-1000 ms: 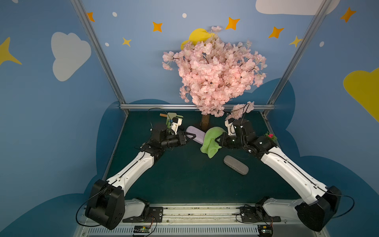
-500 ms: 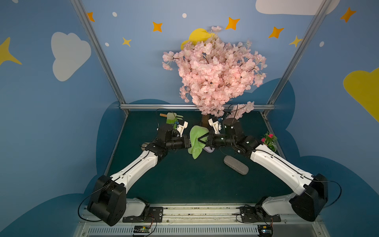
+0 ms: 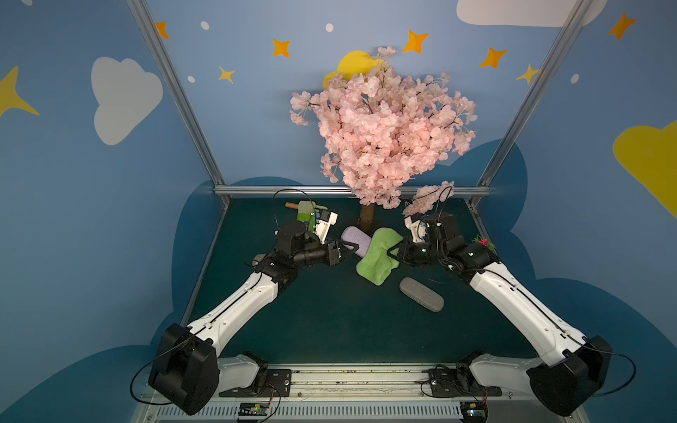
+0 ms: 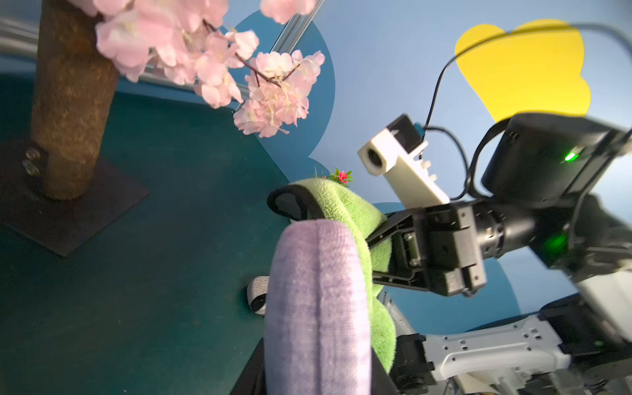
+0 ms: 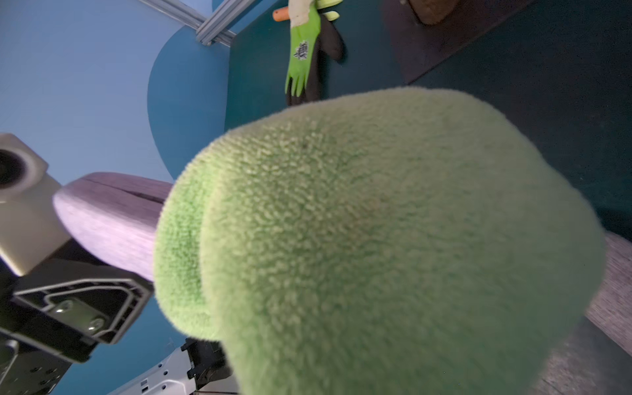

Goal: Wipe the eyeglass case
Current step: Wipe the dirt from the eyeglass case.

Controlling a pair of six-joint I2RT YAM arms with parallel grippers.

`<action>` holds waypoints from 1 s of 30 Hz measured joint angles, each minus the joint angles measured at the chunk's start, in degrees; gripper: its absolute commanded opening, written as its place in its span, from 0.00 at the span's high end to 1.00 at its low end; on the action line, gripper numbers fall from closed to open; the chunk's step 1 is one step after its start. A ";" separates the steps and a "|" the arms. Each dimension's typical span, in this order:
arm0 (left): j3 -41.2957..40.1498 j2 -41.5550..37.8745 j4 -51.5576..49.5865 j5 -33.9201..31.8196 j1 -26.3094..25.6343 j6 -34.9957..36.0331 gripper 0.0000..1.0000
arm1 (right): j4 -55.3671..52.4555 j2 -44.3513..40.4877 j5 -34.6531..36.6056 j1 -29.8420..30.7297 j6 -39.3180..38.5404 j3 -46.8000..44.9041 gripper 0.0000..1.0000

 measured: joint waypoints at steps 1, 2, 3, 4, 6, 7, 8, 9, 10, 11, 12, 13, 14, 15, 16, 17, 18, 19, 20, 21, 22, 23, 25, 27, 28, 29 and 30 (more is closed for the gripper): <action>-0.44 -0.59 -0.17 -1.05 -0.66 2.08 0.97 | -0.17 0.87 -0.07 1.18 -0.15 1.77 1.00; -0.90 -1.14 -0.74 -2.36 -1.38 4.37 0.97 | -0.20 1.99 -0.33 2.49 -0.17 3.58 1.00; -1.31 -1.64 -1.51 -3.82 -2.03 6.78 0.97 | -0.17 3.19 -0.76 3.82 -0.11 5.31 1.00; -1.60 -1.84 -2.36 -4.92 -2.47 8.52 0.97 | 0.09 4.35 -1.27 5.07 0.17 6.78 1.00; -2.10 -1.97 -4.22 -7.21 -3.23 12.02 0.97 | 1.95 6.84 -3.15 7.93 1.07 9.05 1.00; -2.27 -1.97 -4.94 -8.02 -3.56 13.31 0.97 | 3.45 7.65 -4.52 8.98 1.88 9.38 1.00; -2.54 -1.97 -5.44 -8.70 -3.91 14.58 0.97 | 5.90 8.37 -6.54 9.90 3.13 9.09 1.00; -2.82 -2.05 -5.84 -9.20 -4.20 15.58 0.97 | 8.44 8.68 -8.33 10.10 4.17 8.17 1.00; -3.17 -2.29 -6.27 -9.75 -4.39 16.63 0.97 | 12.33 8.76 -10.88 9.97 6.12 6.21 1.00; -3.56 -2.60 -6.67 -10.38 -4.48 17.38 0.97 | 16.44 8.66 -13.57 9.14 8.59 3.50 1.00; -4.04 -2.95 -7.02 -11.02 -4.48 17.90 0.97 | 20.15 8.61 -16.28 7.89 10.10 0.98 1.00; -4.83 -3.34 -7.43 -11.91 -4.59 18.40 0.97 | 23.76 8.61 -19.02 6.56 12.35 -1.77 1.00; -5.70 -3.58 -7.78 -12.52 -4.74 18.75 0.97 | 25.90 8.61 -20.92 5.31 12.85 -4.00 1.00; -6.54 -3.80 -8.20 -13.05 -4.92 18.97 0.97 | 26.45 8.57 -22.14 4.20 13.42 -5.62 1.00; -7.41 -4.00 -8.61 -13.42 -5.09 19.17 0.97 | 25.24 8.55 -22.51 2.80 12.59 -6.95 1.00; -8.09 -4.26 -8.72 -13.70 -5.16 19.45 0.97 | 22.60 8.55 -21.70 1.44 11.15 -7.52 1.00; -8.46 -4.61 -8.70 -13.88 -5.16 19.74 0.97 | 19.17 8.55 -20.00 0.37 9.53 -7.54 1.00; -8.59 -5.20 -8.33 -13.90 -5.16 19.98 0.97 | 14.84 8.55 -17.03 -0.52 7.39 -7.34 1.00; -8.59 -5.97 -7.50 -13.77 -5.18 20.22 0.97 | 10.08 8.57 -13.46 -1.31 4.87 -6.86 1.00; -8.46 -6.73 -6.67 -13.46 -5.22 20.39 0.97 | 6.14 8.66 -10.51 -1.81 2.97 -6.25 1.00; -8.20 -7.50 -5.68 -13.00 -5.27 20.50 0.97 | 2.34 8.66 -7.76 -2.03 0.81 -5.38 1.00; -7.87 -8.02 -4.68 -12.57 -5.38 20.52 0.97 | -0.46 8.66 -5.92 -1.90 -0.87 -4.39 1.00; -7.13 -8.33 -3.08 -11.80 -5.49 20.68 0.97 | -3.19 8.57 -4.13 -0.66 -3.10 -2.12 1.00; -6.56 -8.15 -2.12 -11.28 -5.62 20.70 0.97 | -3.63 8.55 -3.91 1.29 -4.31 0.31 1.00; -6.27 -7.93 -2.03 -11.08 -5.64 20.70 0.97 | -3.61 8.55 -4.09 2.36 -4.72 1.73 1.00; -6.08 -7.72 -1.81 -10.86 -5.64 20.72 0.97 | -4.09 8.55 -3.08 3.13 -4.92 3.26 1.00; -5.97 -7.74 -1.51 -10.75 -5.42 20.70 0.97 | -4.70 8.57 -3.17 3.39 -5.05 4.15 1.00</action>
